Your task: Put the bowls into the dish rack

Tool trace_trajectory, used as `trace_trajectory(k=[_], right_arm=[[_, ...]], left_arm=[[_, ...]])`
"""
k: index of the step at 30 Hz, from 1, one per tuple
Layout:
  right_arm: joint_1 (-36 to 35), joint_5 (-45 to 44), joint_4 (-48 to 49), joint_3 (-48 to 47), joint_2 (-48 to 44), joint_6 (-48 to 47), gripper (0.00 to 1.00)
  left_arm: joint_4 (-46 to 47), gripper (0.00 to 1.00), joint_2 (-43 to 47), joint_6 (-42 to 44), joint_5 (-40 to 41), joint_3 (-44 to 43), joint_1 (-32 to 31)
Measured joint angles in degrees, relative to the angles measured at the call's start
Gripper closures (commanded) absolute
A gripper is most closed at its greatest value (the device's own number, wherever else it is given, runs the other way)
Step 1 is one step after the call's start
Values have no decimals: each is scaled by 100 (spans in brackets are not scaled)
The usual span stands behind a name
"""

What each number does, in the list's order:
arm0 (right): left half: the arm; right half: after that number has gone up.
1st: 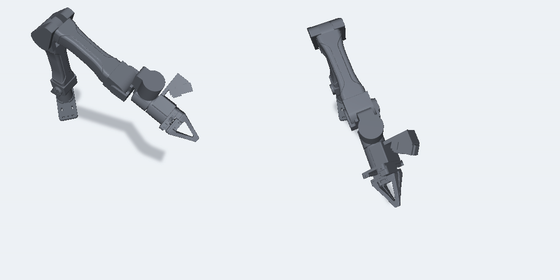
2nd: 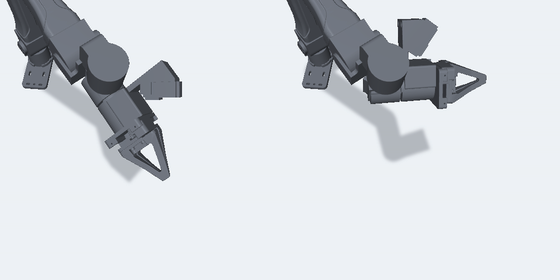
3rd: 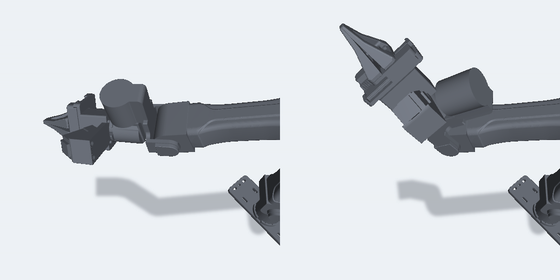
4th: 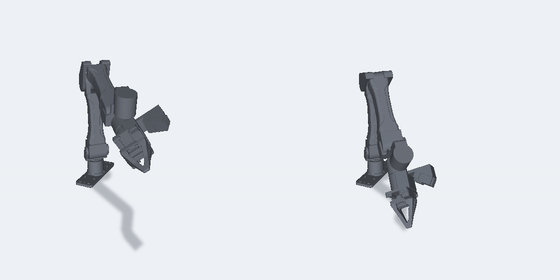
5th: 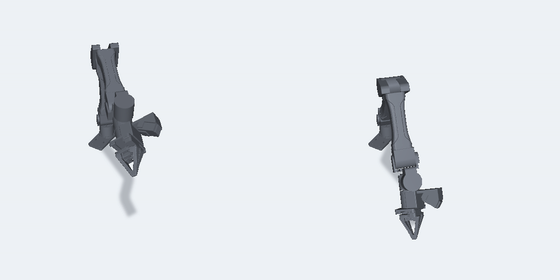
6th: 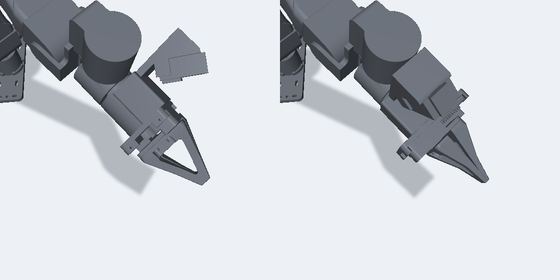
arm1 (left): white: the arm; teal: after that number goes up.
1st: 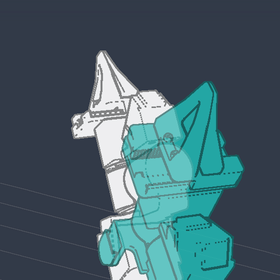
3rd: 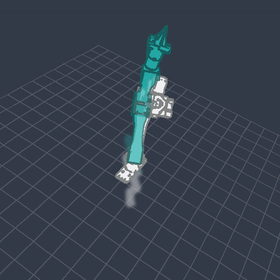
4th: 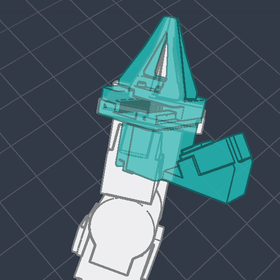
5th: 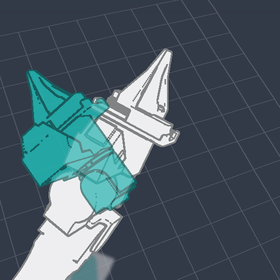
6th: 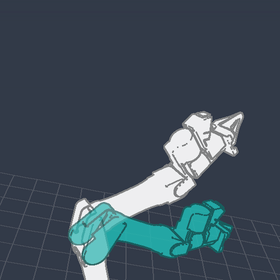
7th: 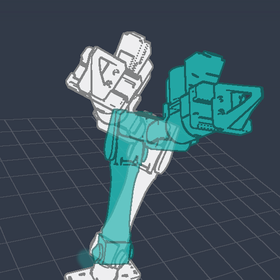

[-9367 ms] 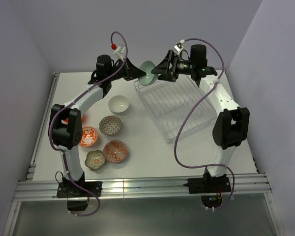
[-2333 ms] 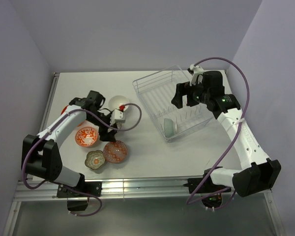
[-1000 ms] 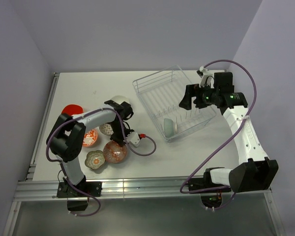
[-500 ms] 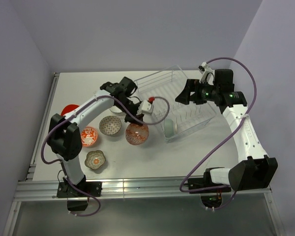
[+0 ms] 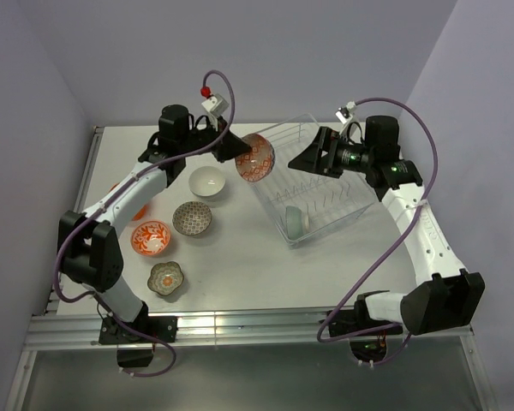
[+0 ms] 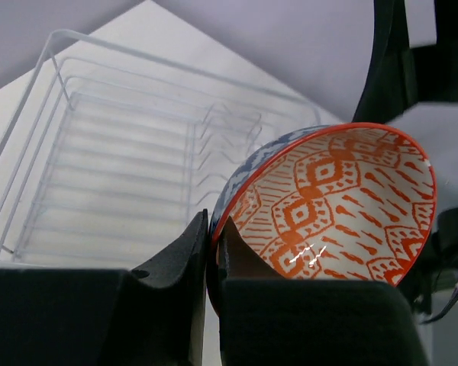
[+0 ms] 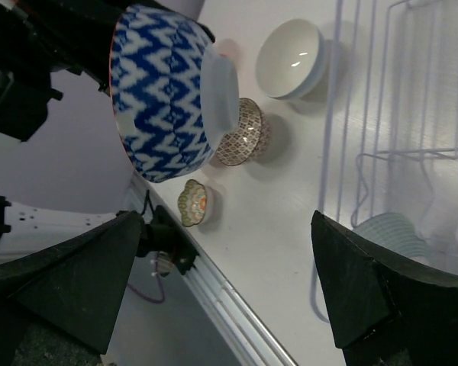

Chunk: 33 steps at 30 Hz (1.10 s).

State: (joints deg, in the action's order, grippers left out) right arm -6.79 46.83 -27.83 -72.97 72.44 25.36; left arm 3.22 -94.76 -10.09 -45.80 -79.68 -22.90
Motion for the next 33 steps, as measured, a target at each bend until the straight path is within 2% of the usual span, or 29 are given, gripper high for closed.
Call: trace_trajectory(k=[5, 12, 21, 33], right_arm=[[-205, 24, 378, 15, 13, 566, 0], [-667, -66, 905, -17, 184, 1003, 0], [-925, -562, 973, -382, 573, 1058, 0], [-949, -525, 1036, -798, 920, 1080, 4]], left_arm=[[855, 100, -81, -1220, 125, 61, 105], [1410, 100, -264, -2059, 175, 63, 129], [1775, 100, -352, -2601, 26, 129, 133], [2013, 100, -378, -2898, -103, 232, 138]])
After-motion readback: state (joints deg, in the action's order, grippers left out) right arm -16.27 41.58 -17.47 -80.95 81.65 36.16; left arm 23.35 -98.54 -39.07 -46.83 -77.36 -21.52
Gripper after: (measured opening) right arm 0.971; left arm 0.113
